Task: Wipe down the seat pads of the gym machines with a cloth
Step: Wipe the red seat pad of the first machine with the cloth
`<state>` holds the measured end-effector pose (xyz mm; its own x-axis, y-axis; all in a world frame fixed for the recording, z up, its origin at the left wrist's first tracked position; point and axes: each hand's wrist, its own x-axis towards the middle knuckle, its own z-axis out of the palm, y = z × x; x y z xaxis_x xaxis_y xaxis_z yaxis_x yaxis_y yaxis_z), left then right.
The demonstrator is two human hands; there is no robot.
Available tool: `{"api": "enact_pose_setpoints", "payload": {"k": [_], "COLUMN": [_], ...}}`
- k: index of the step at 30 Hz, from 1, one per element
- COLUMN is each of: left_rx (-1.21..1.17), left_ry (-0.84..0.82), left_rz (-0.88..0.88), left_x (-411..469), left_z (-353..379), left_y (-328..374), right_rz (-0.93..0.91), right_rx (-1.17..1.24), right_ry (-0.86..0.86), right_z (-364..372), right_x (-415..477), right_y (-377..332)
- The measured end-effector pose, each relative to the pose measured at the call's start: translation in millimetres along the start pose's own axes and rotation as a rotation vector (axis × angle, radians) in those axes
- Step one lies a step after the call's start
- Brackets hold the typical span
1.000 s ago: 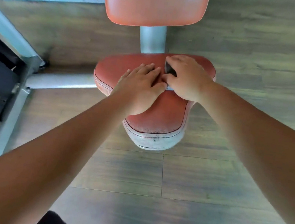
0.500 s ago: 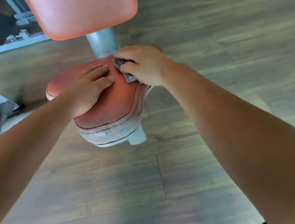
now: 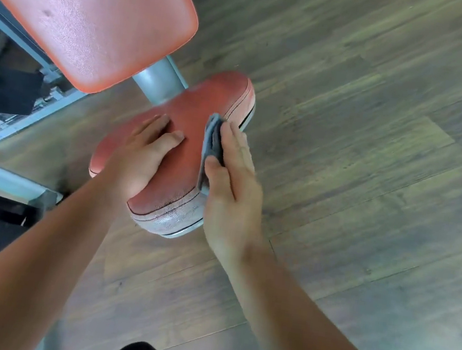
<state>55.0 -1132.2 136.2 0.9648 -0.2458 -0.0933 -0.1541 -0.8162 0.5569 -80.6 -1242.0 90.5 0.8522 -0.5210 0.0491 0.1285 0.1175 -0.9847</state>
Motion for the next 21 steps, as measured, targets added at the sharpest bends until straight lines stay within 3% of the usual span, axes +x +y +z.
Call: {"api": "enact_pose_setpoints", "payload": {"k": [2, 7, 11, 16, 21], "left_rx": [0.003, 0.03, 0.023, 0.016, 0.041], "left_ry": [0.003, 0.005, 0.013, 0.019, 0.014], "left_rz": [-0.003, -0.003, -0.006, -0.01, -0.001], "left_x": [0, 1, 0, 0, -2], "left_z": [0, 2, 1, 1, 1], "left_y": [2, 2, 2, 4, 7], "right_rz": [-0.023, 0.061, 0.044, 0.108, 0.069], "right_rx": [-0.009, -0.032, 0.038, -0.061, -0.042], "right_ry": [-0.018, -0.007, -0.047, -0.04, -0.069], "right_z": [-1, -8, -3, -11, -10], "right_x": [-18, 52, -17, 41, -9], "right_y": [1, 4, 6, 3, -2]}}
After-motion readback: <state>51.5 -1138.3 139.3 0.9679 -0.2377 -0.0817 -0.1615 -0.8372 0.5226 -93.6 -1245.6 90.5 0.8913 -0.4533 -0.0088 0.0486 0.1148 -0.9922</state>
